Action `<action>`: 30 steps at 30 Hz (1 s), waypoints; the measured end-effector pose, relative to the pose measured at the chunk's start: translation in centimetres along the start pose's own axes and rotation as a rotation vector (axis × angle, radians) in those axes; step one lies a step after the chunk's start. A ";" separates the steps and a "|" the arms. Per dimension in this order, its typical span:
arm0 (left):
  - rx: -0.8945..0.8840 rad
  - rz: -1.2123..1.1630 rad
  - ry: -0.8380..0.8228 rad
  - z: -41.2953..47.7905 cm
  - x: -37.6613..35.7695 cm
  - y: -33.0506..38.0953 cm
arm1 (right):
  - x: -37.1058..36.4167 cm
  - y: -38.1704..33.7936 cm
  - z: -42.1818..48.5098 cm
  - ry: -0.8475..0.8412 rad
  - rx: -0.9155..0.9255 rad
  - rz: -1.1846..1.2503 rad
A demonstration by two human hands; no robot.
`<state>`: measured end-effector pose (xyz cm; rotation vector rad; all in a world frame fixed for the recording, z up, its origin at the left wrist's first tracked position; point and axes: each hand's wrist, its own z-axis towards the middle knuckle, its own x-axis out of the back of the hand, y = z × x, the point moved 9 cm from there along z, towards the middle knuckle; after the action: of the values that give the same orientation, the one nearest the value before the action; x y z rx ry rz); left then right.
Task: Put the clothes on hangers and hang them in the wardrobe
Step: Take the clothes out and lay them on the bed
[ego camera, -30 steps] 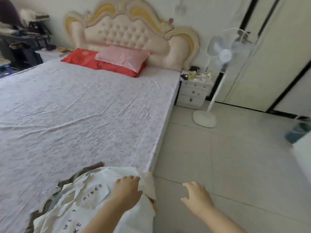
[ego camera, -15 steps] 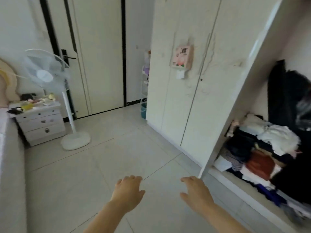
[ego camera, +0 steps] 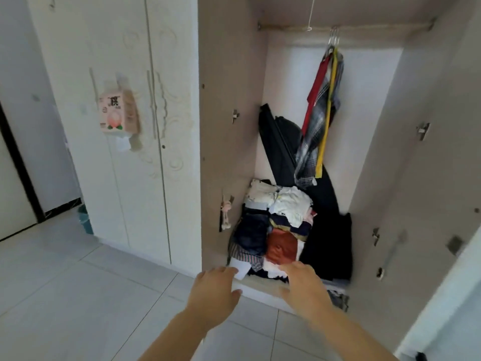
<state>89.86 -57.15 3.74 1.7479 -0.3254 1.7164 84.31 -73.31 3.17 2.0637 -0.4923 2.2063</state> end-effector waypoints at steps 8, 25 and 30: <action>-0.233 -0.027 0.129 16.0 4.5 5.2 | 7.4 6.5 9.9 0.183 -0.075 -0.041; -0.449 -0.077 0.418 46.4 18.2 12.4 | 25.6 15.9 34.9 0.485 -0.048 -0.151; -0.407 -0.139 0.508 54.4 21.3 14.2 | 30.6 17.9 43.0 0.594 0.060 -0.176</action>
<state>126.92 -94.99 32.27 0.9841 -0.2900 1.7727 117.81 -107.36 31.79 1.2970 -0.1791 2.5712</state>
